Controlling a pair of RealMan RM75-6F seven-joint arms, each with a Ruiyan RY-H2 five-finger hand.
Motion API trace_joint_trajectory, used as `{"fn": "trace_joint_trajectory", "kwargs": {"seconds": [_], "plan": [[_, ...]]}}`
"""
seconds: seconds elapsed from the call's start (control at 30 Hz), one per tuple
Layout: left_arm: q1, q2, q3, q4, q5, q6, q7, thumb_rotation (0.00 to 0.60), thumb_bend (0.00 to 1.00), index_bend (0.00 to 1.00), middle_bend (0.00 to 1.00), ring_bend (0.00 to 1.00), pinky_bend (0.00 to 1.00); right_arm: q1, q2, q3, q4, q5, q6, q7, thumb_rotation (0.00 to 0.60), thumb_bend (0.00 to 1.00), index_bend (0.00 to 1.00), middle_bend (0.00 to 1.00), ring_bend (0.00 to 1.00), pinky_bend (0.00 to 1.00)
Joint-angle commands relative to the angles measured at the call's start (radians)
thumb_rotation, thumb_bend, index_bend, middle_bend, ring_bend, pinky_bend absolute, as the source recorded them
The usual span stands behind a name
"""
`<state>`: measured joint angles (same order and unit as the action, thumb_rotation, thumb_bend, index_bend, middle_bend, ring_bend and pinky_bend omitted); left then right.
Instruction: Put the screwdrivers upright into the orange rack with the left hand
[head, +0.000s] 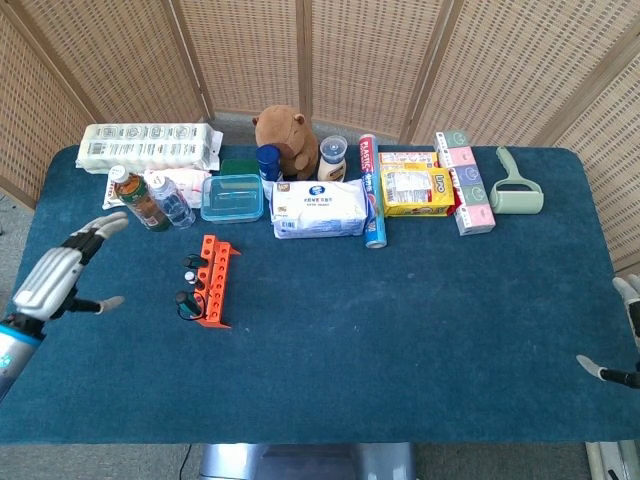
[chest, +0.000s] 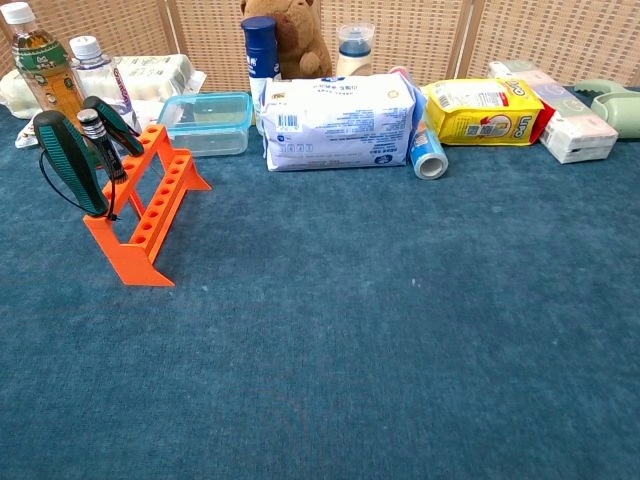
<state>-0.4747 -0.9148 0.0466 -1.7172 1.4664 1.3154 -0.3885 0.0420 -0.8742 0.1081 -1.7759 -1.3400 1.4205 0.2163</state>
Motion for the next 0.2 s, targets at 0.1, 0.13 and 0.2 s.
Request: {"fn": "trace_joint_trajectory", "kwargs": {"seconds": [0.1, 0.13, 0.2], "plan": [[0.209, -0.022, 0.052, -0.111, -0.043, 0.232, 0.357, 0.6, 0.11, 0.0, 0.0, 0.0, 0.08, -0.016, -0.025, 0.009, -0.004, 0.004, 0.054, -0.079, 0.6, 0.0, 0.04, 0.0, 0.0, 0.0], [0.252, -0.045, 0.063, -0.111, -0.046, 0.275, 0.398, 0.6, 0.11, 0.0, 0.0, 0.0, 0.08, -0.018, -0.036, 0.013, -0.001, 0.009, 0.07, -0.116, 0.6, 0.0, 0.04, 0.0, 0.0, 0.0], [0.294, -0.076, 0.076, -0.102, -0.023, 0.313, 0.435, 0.6, 0.11, 0.0, 0.0, 0.0, 0.08, -0.017, -0.061, 0.017, -0.002, 0.019, 0.086, -0.175, 0.6, 0.0, 0.04, 0.0, 0.0, 0.0]]}}
